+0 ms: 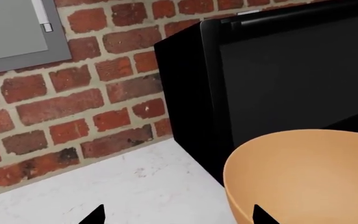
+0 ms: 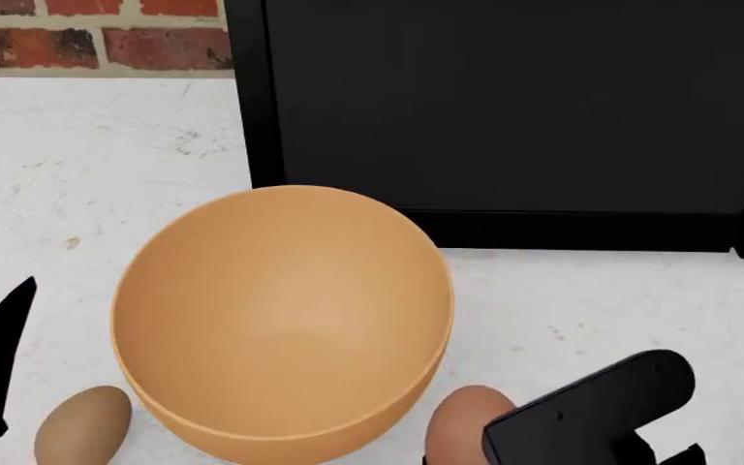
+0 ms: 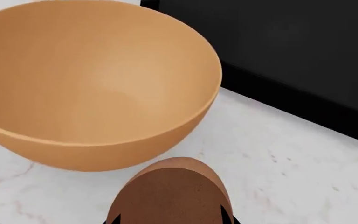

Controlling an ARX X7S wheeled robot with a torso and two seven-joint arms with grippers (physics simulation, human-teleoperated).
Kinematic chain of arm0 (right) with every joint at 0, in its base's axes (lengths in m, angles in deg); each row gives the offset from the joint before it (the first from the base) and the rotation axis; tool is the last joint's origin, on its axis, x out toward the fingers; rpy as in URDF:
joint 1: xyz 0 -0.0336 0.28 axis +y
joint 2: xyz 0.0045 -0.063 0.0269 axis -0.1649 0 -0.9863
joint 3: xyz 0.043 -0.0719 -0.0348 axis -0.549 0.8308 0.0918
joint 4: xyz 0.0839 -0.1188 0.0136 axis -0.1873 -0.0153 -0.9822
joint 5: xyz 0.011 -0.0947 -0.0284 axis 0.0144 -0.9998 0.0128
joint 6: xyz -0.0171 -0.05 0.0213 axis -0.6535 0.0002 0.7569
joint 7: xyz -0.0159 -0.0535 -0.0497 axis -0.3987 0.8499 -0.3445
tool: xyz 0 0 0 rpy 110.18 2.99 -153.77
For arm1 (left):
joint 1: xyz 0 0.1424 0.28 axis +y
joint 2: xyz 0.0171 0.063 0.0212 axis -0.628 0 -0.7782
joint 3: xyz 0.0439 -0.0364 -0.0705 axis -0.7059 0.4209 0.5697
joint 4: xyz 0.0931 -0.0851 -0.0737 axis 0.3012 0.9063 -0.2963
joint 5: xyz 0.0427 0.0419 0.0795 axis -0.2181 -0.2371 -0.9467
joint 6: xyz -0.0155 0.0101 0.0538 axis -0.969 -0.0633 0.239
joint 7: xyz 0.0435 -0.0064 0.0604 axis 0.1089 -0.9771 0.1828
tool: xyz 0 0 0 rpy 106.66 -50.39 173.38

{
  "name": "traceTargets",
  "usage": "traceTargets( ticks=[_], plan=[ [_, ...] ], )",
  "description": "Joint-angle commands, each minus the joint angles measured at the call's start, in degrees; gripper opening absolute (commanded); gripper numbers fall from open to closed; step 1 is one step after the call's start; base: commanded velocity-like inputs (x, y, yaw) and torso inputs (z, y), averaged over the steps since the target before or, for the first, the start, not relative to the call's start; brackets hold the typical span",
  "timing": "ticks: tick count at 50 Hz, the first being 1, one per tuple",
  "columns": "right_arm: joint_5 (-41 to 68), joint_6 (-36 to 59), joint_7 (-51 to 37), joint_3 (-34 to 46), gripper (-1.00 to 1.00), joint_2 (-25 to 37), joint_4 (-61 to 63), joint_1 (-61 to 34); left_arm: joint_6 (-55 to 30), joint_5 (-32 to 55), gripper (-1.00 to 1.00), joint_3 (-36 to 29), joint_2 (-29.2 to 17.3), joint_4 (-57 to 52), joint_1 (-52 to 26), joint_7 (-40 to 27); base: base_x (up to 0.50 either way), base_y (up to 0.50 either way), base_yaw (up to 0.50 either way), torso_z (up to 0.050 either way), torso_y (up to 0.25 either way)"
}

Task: Place the eggs and milk next to the bowl.

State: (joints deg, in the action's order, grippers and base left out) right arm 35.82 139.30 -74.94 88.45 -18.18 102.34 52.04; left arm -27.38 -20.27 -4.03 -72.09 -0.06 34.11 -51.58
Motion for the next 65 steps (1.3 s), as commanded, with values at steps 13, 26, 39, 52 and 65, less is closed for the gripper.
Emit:
traceTargets(
  ticks=[13,26,39,52,65],
  plan=[
    [-16.6,-4.9,12.5,5.7,-1.0,-1.0,-3.8,1.5,0.2,0.2,1.0,0.9,-0.8,-0.5,1.1,-0.3,0.0,0.0,0.0,0.0,0.0],
    [-21.3,-7.8,15.9,8.8,-1.0,-1.2,-6.6,1.4,0.3,0.2,1.0,1.3,-1.1,-0.1,1.3,-0.3,0.0,0.0,0.0,0.0,0.0],
    [-25.6,-10.5,19.1,12.5,-1.0,-1.8,-10.3,0.5,0.1,-0.2,1.0,0.4,-0.8,0.4,0.4,-0.1,0.0,0.0,0.0,0.0,0.0],
    [-28.2,-12.7,21.2,14.8,-1.0,-2.1,-12.5,0.5,0.6,-0.9,1.0,0.1,-0.8,1.1,0.6,0.2,0.0,0.0,0.0,0.0,0.0],
    [-30.3,-15.2,22.7,16.4,-1.0,-2.1,-14.1,1.6,0.9,-1.4,1.0,-0.1,-0.9,1.3,0.7,0.2,0.0,0.0,0.0,0.0,0.0]
  ],
)
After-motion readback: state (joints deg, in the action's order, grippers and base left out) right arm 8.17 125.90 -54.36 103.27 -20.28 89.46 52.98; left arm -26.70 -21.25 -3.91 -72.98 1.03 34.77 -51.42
